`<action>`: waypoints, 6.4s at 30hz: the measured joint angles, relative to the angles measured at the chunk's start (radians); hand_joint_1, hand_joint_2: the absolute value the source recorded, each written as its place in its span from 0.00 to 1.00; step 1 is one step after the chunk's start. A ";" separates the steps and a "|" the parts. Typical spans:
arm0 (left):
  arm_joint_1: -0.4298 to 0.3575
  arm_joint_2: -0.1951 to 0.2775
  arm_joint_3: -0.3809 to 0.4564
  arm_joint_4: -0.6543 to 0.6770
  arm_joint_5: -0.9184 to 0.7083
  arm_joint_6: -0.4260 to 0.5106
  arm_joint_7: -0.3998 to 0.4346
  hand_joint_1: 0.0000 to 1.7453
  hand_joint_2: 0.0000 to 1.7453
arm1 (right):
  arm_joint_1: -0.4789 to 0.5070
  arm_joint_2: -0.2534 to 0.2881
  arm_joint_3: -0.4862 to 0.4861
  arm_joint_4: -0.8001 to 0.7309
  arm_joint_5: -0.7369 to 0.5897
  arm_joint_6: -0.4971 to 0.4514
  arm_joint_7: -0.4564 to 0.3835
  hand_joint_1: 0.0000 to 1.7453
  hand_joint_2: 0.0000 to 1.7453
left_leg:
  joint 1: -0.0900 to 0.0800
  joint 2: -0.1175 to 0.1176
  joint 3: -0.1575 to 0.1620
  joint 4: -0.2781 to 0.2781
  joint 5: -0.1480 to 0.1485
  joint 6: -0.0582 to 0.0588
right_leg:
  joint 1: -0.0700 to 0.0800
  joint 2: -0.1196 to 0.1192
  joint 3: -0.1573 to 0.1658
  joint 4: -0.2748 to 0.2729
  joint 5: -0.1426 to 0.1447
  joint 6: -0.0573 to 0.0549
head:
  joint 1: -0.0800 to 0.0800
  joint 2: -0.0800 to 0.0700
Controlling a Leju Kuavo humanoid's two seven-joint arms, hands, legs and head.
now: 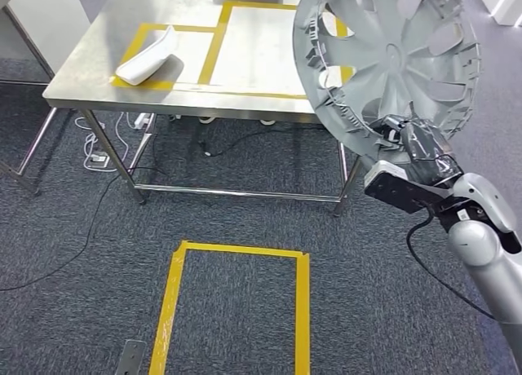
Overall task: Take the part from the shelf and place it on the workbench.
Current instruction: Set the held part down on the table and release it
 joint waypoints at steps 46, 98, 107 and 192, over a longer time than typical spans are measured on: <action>0.010 0.001 0.000 0.000 0.000 0.000 0.002 0.00 1.00 | 0.020 -0.001 0.010 0.008 -0.003 -0.005 0.003 1.00 1.00 | 0.001 0.002 -0.023 0.153 -0.126 -0.043 | 0.003 0.001 0.039 -0.136 0.104 -0.041 | -0.006 0.000; 0.013 -0.001 -0.002 0.000 -0.002 -0.001 0.003 0.00 1.00 | 0.002 -0.006 0.035 0.014 -0.005 0.006 0.005 1.00 1.00 | 0.001 0.001 0.026 0.001 -0.025 0.003 | 0.003 0.004 -0.075 0.057 0.057 0.000 | 0.005 0.000; 0.012 -0.002 -0.013 0.000 -0.007 -0.002 0.004 0.00 1.00 | 0.004 -0.009 0.035 0.013 -0.006 0.006 0.006 1.00 1.00 | 0.000 0.003 0.016 0.075 -0.093 -0.037 | 0.006 0.003 0.044 -0.150 0.113 -0.037 | 0.001 0.000; -0.019 -0.028 -0.076 0.000 -0.077 -0.043 0.051 0.00 1.00 | -0.075 0.291 0.157 0.452 0.180 -0.098 0.194 1.00 1.00 | 0.004 0.002 0.007 0.008 -0.018 -0.016 | 0.005 0.002 0.004 -0.086 0.102 0.003 | 0.012 0.000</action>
